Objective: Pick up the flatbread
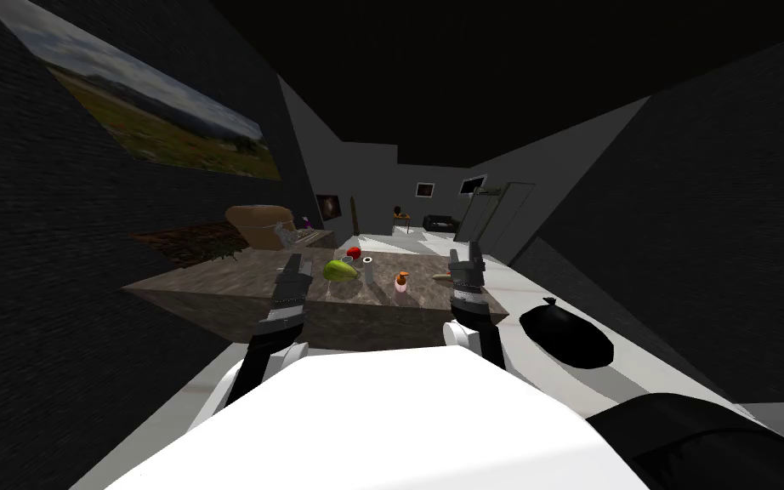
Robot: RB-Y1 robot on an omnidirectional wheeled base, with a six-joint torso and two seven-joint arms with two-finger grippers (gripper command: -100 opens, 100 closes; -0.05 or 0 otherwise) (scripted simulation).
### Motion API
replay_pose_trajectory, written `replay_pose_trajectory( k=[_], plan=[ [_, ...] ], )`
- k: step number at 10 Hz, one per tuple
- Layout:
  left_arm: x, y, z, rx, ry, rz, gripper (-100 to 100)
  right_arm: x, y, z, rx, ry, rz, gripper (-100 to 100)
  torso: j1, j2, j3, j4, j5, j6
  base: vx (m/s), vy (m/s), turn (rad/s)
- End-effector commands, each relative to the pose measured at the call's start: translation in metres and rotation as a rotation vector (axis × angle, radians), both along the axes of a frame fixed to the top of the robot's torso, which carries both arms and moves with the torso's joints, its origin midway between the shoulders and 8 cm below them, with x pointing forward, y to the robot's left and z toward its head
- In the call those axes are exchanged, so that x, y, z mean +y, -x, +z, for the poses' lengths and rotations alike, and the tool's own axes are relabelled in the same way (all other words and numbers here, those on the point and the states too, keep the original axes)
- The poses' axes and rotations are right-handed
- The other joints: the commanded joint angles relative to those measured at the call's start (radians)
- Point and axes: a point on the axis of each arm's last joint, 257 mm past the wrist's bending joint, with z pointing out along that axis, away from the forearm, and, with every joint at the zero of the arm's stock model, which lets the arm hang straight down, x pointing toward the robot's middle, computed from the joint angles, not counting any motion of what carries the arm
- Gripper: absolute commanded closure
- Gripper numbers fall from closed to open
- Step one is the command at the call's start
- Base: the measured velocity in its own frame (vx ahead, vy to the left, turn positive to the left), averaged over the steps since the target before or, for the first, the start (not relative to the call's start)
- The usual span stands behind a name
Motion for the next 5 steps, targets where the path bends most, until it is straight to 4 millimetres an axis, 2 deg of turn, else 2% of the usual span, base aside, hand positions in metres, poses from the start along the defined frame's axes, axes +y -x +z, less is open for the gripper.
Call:
replay_pose_trajectory(
  k=[1,4,5],
  plan=[
    [0.0,0.0,0.0,0.0,0.0,0.0,0,0.006,-0.003,-0.007,0.021,0.02,0.023,-100,0.0,0.0,0.0,0.0,0.0,0.0,-0.006,-0.005,0.048],
    [0.0,0.0,0.0,0.0,0.0,0.0,0,0.024,-0.013,-0.036,0.1,0.061,0.097,-100,-0.001,0.002,0.001,0.0,0.0,0.0,-0.025,-0.016,0.099],
    [0.0,0.0,0.0,0.0,0.0,0.0,0,0.026,-0.013,-0.036,0.103,0.075,0.103,-100,-0.002,0.002,0.001,0.0,0.0,0.0,-0.021,-0.01,0.034]
  ],
)
